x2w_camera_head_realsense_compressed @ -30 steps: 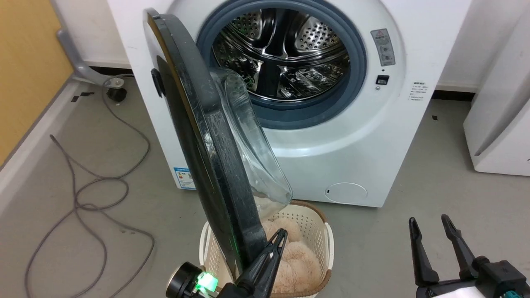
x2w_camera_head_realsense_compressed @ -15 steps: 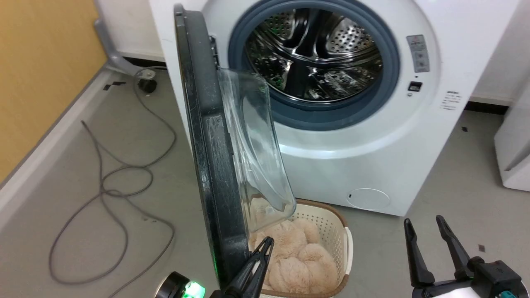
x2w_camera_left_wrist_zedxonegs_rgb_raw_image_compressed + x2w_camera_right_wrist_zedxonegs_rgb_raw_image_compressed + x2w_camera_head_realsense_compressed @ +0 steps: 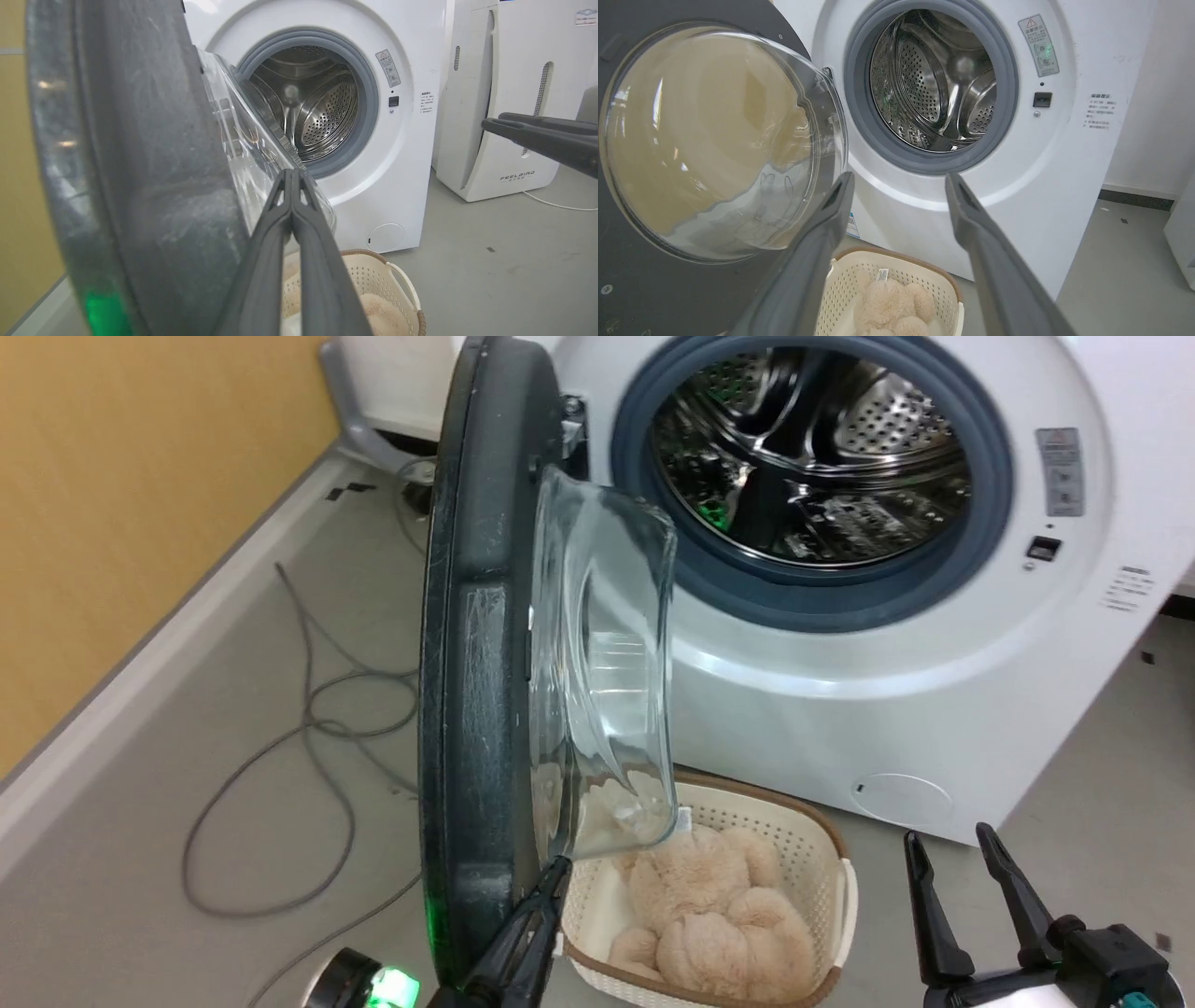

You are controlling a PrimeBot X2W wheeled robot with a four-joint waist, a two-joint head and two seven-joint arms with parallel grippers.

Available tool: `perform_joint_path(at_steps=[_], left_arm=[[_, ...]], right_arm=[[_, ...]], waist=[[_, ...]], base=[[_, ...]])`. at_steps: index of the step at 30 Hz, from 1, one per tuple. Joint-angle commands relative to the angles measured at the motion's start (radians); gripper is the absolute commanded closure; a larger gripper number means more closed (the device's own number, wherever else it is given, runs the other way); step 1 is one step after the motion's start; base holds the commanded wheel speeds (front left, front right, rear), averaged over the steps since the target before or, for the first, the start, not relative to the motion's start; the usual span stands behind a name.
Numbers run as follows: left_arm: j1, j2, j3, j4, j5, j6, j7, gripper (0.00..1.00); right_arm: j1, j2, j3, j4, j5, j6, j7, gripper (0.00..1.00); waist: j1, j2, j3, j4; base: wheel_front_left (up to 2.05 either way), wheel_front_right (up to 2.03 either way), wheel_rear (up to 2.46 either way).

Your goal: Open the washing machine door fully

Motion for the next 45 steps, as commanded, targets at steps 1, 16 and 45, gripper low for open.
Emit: perform_joint_path(at_steps=[1, 16, 45], left_arm=[[0.014, 0.012, 0.013, -0.004, 0.003, 0.009, -0.004, 1.00], [0.000, 0.084, 0.150, 0.010, -0.035, 0.055, -0.004, 1.00], [-0.221, 0.094, 0.583, 0.312, -0.274, 0.061, -0.004, 1.00]], right_arm=[[-0.002, 0.004, 0.001, 0.001, 0.002, 0.001, -0.004, 0.00], [-0.024, 0.004, 0.005, -0.001, -0.009, 0.001, -0.004, 0.00], [-0.078, 0.004, -0.010, 0.000, -0.042, 0.001, -0.004, 0.00]], waist=[[0.0000, 0.0000, 0.005, 0.018], [0.0000, 0.0000, 0.045, 0.076], [0.0000, 0.0000, 0.141, 0.039]], base=[[0.00, 0.00, 0.00], [0.00, 0.00, 0.00], [0.00, 0.00, 0.00]])
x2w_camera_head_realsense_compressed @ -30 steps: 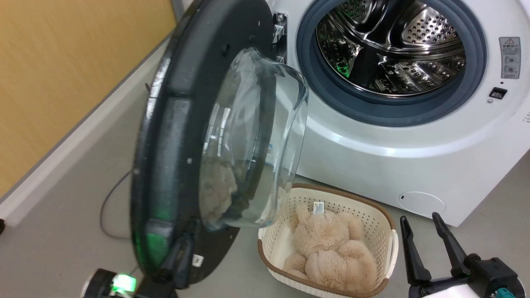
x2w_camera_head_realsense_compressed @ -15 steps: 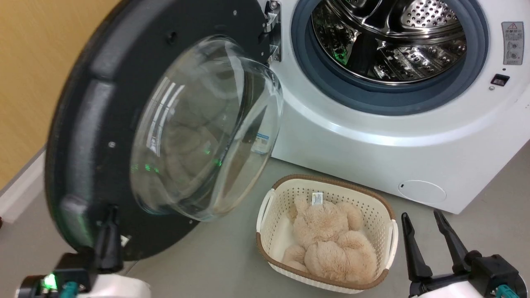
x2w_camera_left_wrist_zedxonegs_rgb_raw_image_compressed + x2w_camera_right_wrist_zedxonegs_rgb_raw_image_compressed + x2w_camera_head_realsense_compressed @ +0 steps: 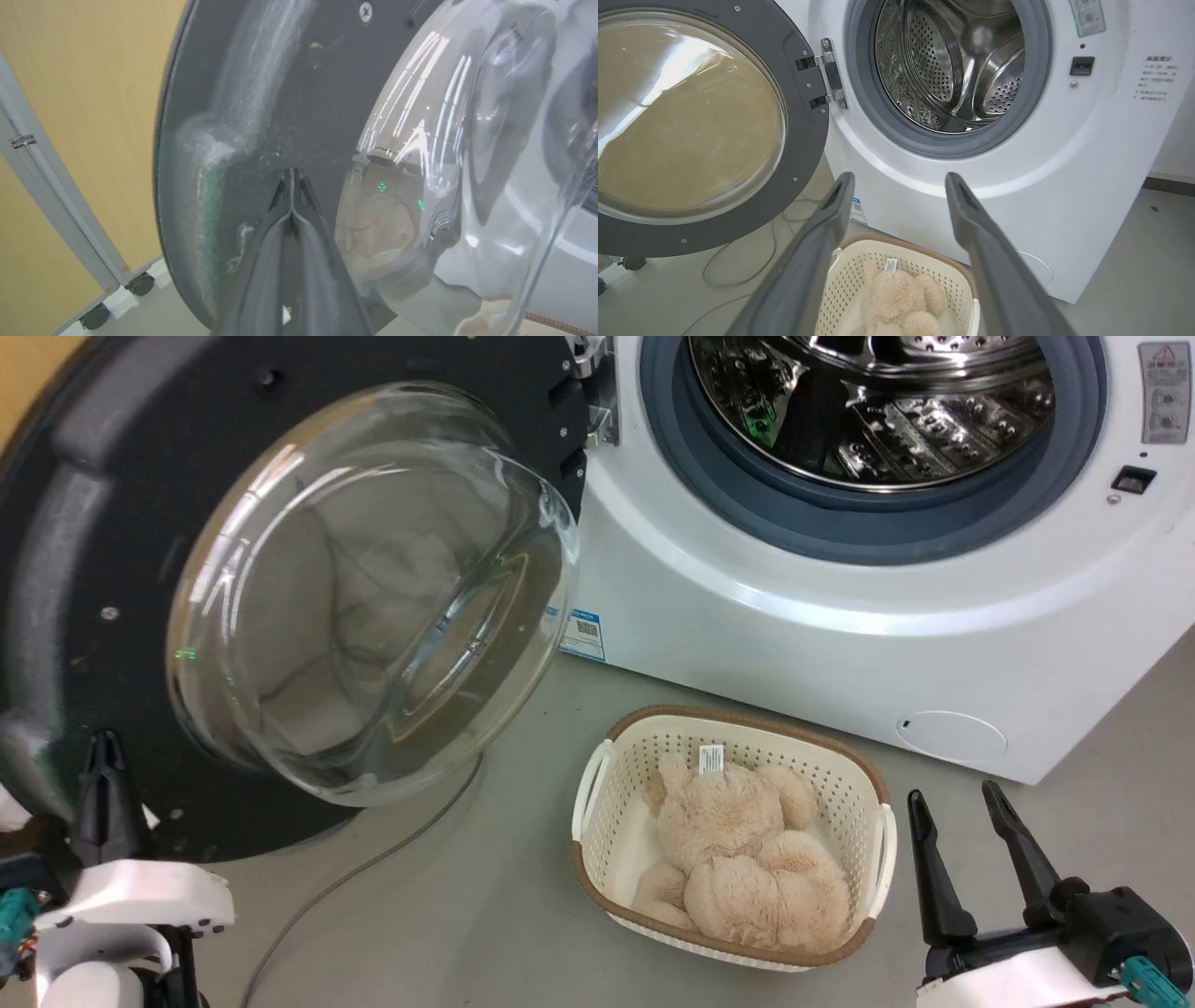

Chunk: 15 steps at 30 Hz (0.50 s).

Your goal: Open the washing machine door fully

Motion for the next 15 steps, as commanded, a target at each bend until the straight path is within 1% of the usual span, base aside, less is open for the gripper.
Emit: perform_joint_path(at_steps=[1, 9, 11, 15], left_arm=[[-0.026, -0.004, 0.022, 0.026, -0.001, -0.006, -0.004, 1.00], [-0.086, -0.017, 0.107, 0.121, 0.012, -0.030, -0.004, 1.00], [-0.093, -0.018, 0.116, 0.132, 0.014, -0.034, -0.004, 1.00], [-0.132, -0.027, 0.149, 0.177, 0.032, -0.054, -0.004, 1.00]], right_arm=[[-0.019, 0.003, -0.001, 0.000, -0.013, 0.001, -0.004, 0.00], [-0.037, 0.003, -0.008, 0.002, -0.019, 0.001, -0.004, 0.00], [-0.037, 0.003, -0.010, 0.002, -0.019, 0.001, -0.004, 0.00], [-0.041, 0.003, -0.014, 0.003, -0.022, 0.001, -0.004, 0.00]], waist=[[-0.0001, 0.0000, 0.009, -0.008], [-0.0001, 0.0000, 0.030, -0.034], [-0.0001, 0.0000, 0.032, -0.036], [-0.0001, 0.0000, 0.041, -0.041]], base=[[0.00, 0.00, 0.00], [0.00, 0.00, 0.00], [0.00, 0.00, 0.00], [0.00, 0.00, 0.00]])
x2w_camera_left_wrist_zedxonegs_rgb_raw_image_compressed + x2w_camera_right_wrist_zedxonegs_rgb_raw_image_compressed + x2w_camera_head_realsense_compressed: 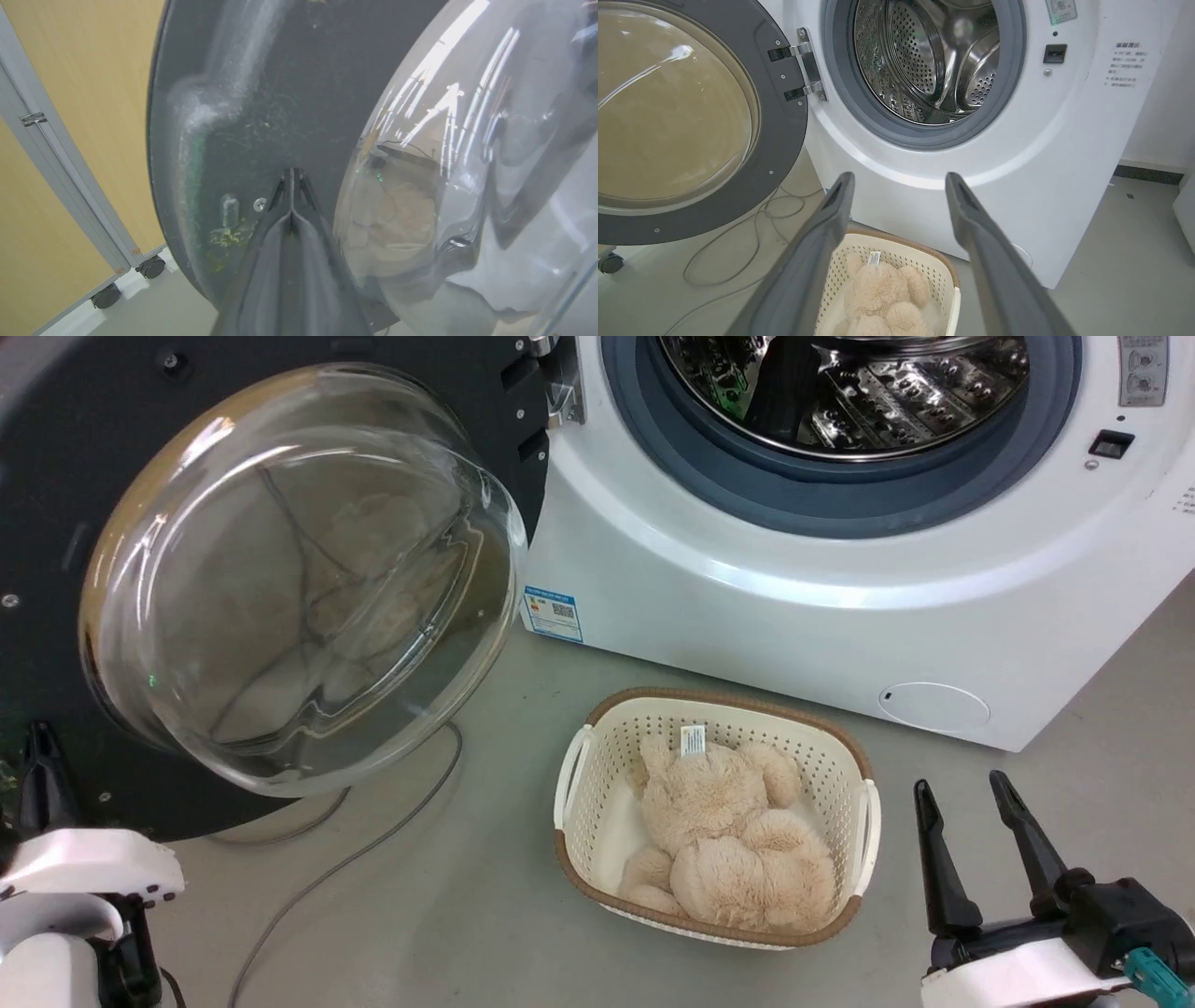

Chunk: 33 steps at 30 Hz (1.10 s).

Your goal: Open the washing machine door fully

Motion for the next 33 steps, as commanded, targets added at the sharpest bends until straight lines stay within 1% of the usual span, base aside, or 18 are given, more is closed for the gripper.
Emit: perform_joint_path(at_steps=[1, 10, 15, 19, 25, 29, 33], left_arm=[[-0.029, -0.007, 0.017, 0.020, 0.007, -0.007, -0.004, 1.00], [-0.069, -0.015, 0.082, 0.076, 0.033, -0.029, -0.004, 1.00], [-0.064, -0.034, 0.103, 0.062, 0.067, -0.039, -0.004, 1.00], [-0.034, -0.054, 0.117, 0.005, 0.091, -0.054, -0.004, 1.00], [0.042, -0.092, 0.109, -0.110, 0.137, -0.083, -0.004, 1.00], [0.090, -0.124, 0.088, -0.186, 0.164, -0.107, -0.004, 1.00], [0.124, -0.157, 0.045, -0.251, 0.193, -0.131, -0.004, 1.00]], right_arm=[[-0.025, 0.003, -0.001, 0.002, -0.001, 0.001, -0.004, 0.00], [-0.037, 0.003, 0.006, 0.002, -0.008, 0.001, -0.004, 0.00], [-0.031, 0.003, 0.002, 0.004, -0.007, 0.001, -0.004, 0.00], [-0.022, 0.003, -0.005, 0.007, 0.001, 0.001, -0.004, 0.00], [-0.006, 0.003, -0.019, -0.002, 0.021, 0.001, -0.004, 0.00], [0.014, 0.003, -0.033, -0.015, 0.029, 0.001, -0.004, 0.00], [0.027, 0.003, -0.046, -0.028, 0.030, 0.001, -0.004, 0.00]], waist=[[-0.0001, 0.0000, 0.003, -0.003], [-0.0001, 0.0000, 0.008, -0.020], [-0.0001, 0.0000, -0.004, -0.025], [-0.0001, 0.0000, -0.029, -0.032], [-0.0001, 0.0000, -0.080, -0.044], [-0.0001, 0.0000, -0.115, -0.052], [-0.0001, 0.0000, -0.134, -0.066]], base=[[0.00, 0.00, 0.00], [0.00, 0.00, 0.00], [0.00, 0.00, 0.00], [0.00, 0.00, 0.00], [0.00, 0.00, 0.00], [0.00, 0.00, 0.00], [0.00, 0.00, 0.00]])
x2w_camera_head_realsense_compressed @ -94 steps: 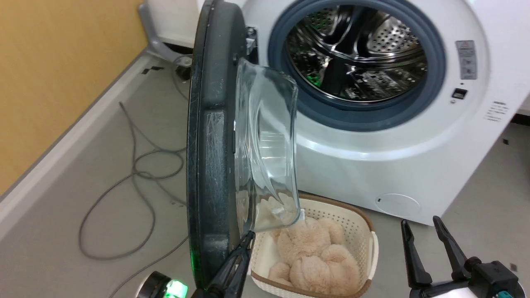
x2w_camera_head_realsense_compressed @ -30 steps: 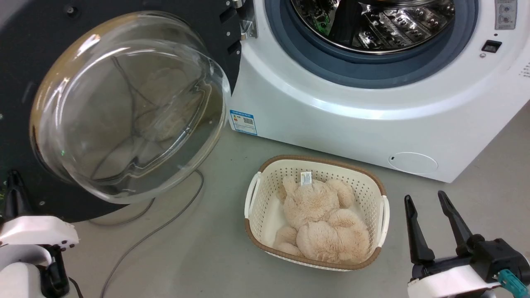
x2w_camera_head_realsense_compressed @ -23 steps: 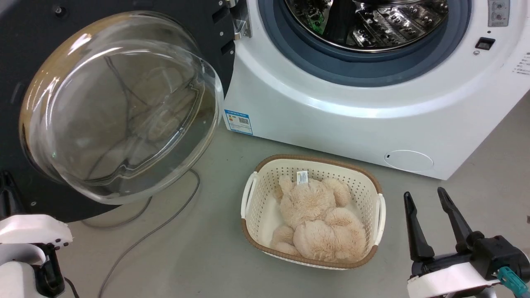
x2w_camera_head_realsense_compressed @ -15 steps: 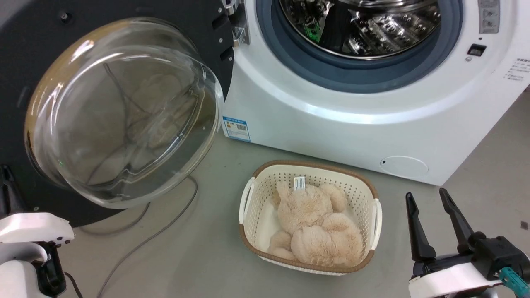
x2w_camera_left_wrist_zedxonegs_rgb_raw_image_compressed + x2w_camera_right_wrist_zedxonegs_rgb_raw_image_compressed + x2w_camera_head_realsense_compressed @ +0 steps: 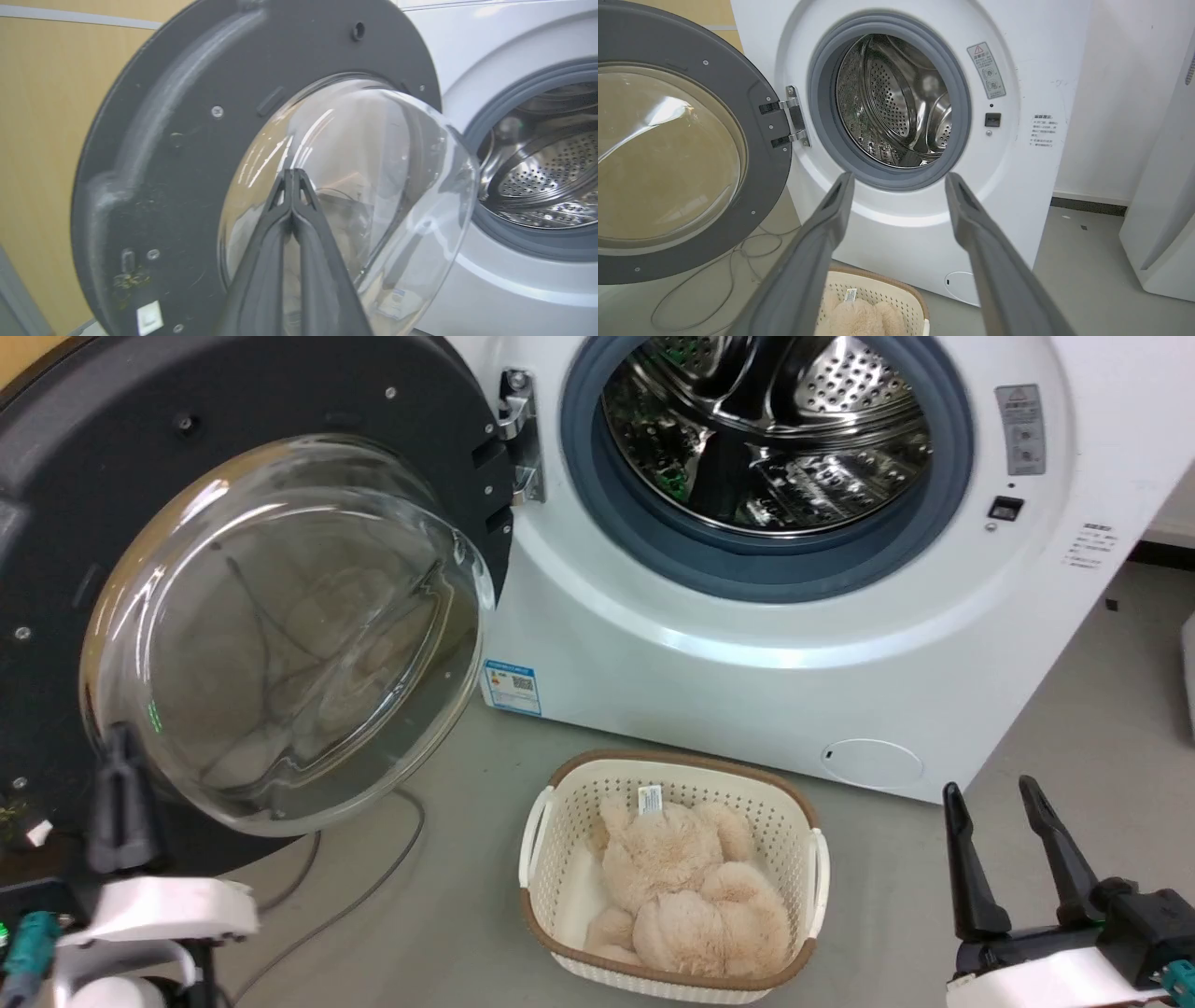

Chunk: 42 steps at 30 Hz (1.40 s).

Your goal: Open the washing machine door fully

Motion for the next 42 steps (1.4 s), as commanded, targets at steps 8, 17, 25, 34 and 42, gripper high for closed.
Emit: perform_joint_path(at_steps=[8, 17, 25, 34, 42], left_arm=[[0.065, -0.049, -0.081, -0.079, 0.022, -0.042, -0.004, 0.59], [0.130, -0.068, -0.146, -0.106, 0.020, -0.071, -0.004, 0.00], [0.155, -0.075, -0.215, -0.074, 0.036, -0.083, -0.004, 0.00], [0.175, -0.079, -0.234, -0.041, 0.059, -0.057, -0.004, 0.00], [0.171, -0.081, -0.227, -0.023, 0.061, -0.035, 0.002, 1.00]], right_arm=[[0.027, 0.003, -0.023, -0.016, 0.009, 0.001, -0.004, 0.00], [0.042, 0.003, -0.034, -0.022, 0.015, 0.001, -0.004, 0.00], [0.057, 0.003, -0.034, -0.023, 0.022, 0.001, -0.004, 0.00], [0.061, 0.003, -0.028, -0.027, 0.021, 0.001, -0.004, 0.00], [0.048, 0.000, -0.023, -0.024, 0.018, 0.000, 0.001, 1.00]], waist=[[0.0001, 0.0000, -0.040, -0.049], [0.0001, 0.0000, -0.062, -0.119], [0.0001, 0.0000, -0.067, -0.181], [0.0001, 0.0000, -0.070, -0.255], [0.0001, 0.0000, -0.071, -0.279]], base=[[0.00, 0.00, 0.00], [0.00, 0.00, 0.00], [0.00, 0.00, 0.00], [0.00, 0.00, 0.00], [0.00, 0.00, 0.00]])
